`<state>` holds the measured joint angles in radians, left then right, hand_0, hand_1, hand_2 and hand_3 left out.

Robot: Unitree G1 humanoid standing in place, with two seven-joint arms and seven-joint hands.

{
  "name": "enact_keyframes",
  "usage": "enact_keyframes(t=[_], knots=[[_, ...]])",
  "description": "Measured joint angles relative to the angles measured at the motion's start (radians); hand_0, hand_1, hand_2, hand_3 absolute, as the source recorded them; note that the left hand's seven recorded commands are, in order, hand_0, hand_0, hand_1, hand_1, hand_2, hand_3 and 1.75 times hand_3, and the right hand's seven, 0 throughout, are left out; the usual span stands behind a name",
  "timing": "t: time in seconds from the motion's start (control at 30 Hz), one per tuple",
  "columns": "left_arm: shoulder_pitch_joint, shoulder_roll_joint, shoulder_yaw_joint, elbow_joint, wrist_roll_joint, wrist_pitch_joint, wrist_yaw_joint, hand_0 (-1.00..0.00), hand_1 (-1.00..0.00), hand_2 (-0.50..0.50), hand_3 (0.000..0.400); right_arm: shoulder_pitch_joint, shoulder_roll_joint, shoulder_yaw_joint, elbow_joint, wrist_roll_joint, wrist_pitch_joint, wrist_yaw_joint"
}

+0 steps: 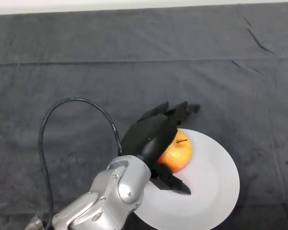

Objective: Move the apple to the plate

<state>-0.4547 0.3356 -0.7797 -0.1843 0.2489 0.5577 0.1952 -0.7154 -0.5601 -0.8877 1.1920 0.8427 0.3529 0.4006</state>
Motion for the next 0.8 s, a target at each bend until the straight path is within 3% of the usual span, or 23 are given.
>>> enact_keyframes(t=[0.37, 0.63, 0.8], knots=[[0.001, 0.051, 0.044, -0.001, -0.001, 0.003, -0.037, 0.00, 0.00, 0.00, 0.000, 0.000, 0.000, 0.0001, 0.000, 0.0000, 0.000, 0.0000], [0.011, 0.102, 0.237, -0.070, -0.007, 0.002, -0.046, 0.00, 0.00, 0.00, 0.000, 0.000, 0.000, 0.0001, 0.000, 0.0000, 0.000, 0.0000], [0.053, 0.111, 0.373, -0.139, -0.015, -0.026, -0.009, 0.00, 0.00, 0.00, 0.000, 0.000, 0.000, -0.0006, 0.000, 0.0000, 0.000, 0.0001]])
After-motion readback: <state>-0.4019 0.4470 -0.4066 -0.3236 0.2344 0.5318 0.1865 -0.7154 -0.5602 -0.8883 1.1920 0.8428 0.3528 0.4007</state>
